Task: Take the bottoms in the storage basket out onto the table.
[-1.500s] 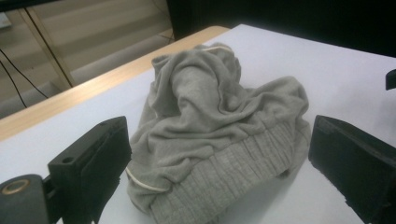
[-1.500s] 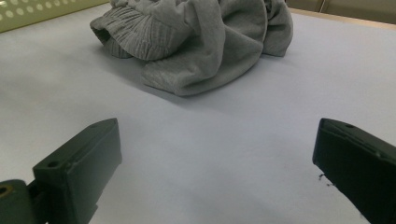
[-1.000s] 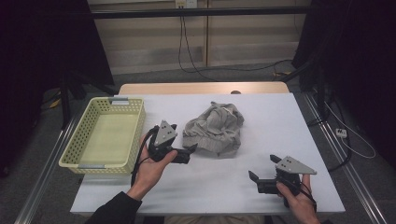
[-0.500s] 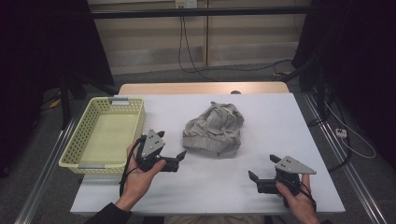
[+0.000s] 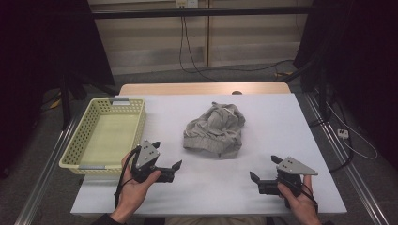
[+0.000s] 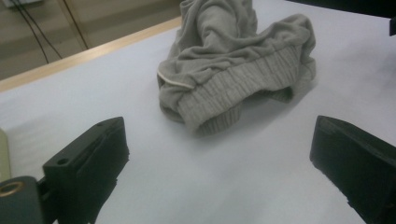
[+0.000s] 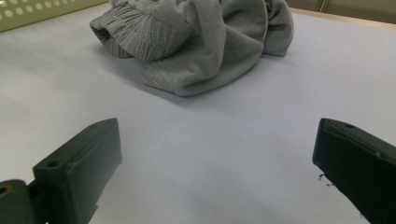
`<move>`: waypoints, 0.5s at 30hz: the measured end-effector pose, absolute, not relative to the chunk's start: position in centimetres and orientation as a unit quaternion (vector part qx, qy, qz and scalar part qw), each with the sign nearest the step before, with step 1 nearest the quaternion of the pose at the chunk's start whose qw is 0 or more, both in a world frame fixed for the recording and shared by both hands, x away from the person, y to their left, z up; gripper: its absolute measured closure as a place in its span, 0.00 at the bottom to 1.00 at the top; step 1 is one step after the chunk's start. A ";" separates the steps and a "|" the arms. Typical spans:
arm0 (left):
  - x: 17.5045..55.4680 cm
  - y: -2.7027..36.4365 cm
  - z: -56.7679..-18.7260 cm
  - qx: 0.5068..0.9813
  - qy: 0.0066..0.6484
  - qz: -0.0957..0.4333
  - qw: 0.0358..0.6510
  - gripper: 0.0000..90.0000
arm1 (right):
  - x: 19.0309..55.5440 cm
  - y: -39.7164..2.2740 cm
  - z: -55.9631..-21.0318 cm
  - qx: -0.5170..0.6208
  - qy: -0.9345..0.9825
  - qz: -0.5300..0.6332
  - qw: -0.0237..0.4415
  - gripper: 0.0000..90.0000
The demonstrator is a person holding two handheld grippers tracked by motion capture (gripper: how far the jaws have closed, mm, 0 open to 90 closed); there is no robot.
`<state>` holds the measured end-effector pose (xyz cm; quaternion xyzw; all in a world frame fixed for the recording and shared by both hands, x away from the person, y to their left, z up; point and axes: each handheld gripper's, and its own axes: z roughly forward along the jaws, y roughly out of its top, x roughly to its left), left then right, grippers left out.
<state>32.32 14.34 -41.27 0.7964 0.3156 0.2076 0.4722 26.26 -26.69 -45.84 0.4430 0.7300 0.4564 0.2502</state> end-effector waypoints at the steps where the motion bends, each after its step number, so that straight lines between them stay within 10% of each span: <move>1: 32.3 14.4 -41.5 0.794 0.319 0.207 0.474 0.04 | 26.3 -26.7 -45.8 0.443 0.730 0.456 0.250 0.02; 15: 31.3 15.4 -43.9 0.794 0.336 0.204 0.464 0.04 | 26.2 -26.7 -45.8 0.442 0.729 0.458 0.250 0.02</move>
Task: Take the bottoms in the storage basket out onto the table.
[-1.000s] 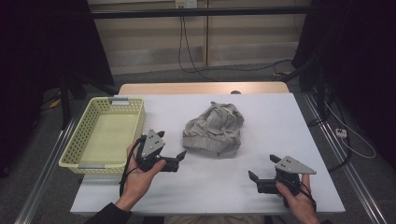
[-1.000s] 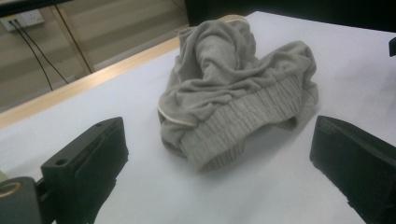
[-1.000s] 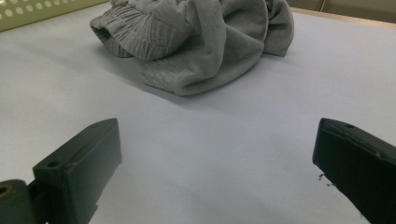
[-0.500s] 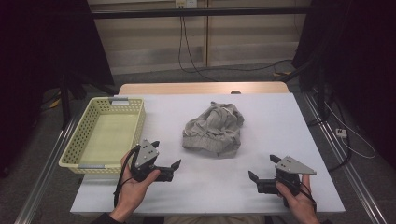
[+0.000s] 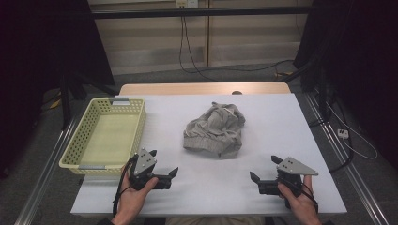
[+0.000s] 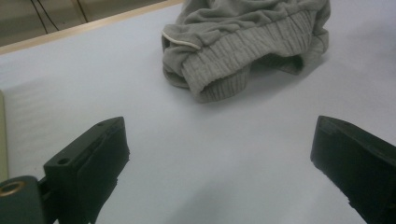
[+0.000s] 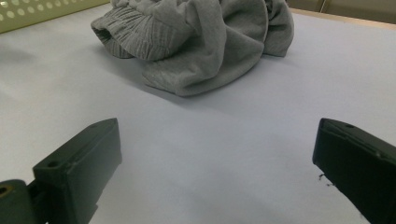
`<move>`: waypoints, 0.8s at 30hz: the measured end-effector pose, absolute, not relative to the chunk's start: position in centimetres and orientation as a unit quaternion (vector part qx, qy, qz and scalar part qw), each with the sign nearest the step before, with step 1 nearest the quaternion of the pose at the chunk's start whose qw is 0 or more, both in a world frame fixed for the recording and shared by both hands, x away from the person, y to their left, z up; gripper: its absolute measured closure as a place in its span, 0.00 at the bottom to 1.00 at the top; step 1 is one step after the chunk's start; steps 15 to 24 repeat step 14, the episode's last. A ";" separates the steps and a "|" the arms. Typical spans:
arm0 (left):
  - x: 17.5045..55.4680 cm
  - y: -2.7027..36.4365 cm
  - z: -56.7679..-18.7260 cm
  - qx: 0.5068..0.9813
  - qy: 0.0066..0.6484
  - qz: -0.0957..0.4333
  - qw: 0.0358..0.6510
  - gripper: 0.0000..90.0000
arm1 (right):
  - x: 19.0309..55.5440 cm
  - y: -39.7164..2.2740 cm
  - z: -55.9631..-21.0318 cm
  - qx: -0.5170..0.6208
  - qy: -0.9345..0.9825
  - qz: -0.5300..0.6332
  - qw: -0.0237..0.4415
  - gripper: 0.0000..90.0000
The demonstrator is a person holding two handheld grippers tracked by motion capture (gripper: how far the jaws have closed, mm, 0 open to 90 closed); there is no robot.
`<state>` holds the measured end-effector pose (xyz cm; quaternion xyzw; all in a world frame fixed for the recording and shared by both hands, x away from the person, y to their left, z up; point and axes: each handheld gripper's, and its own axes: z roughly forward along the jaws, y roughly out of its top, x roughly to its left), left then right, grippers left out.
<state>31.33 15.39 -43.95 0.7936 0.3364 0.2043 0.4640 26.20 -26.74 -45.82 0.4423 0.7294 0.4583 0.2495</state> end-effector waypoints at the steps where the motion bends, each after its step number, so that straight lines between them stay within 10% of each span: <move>1: 31.5 15.5 -44.1 0.796 0.334 0.199 0.464 0.04 | 26.2 -26.7 -45.8 0.442 0.730 0.458 0.250 0.02; 24: 31.9 15.4 -44.7 0.797 0.333 0.198 0.462 0.04 | 26.2 -26.7 -45.8 0.440 0.731 0.457 0.251 0.02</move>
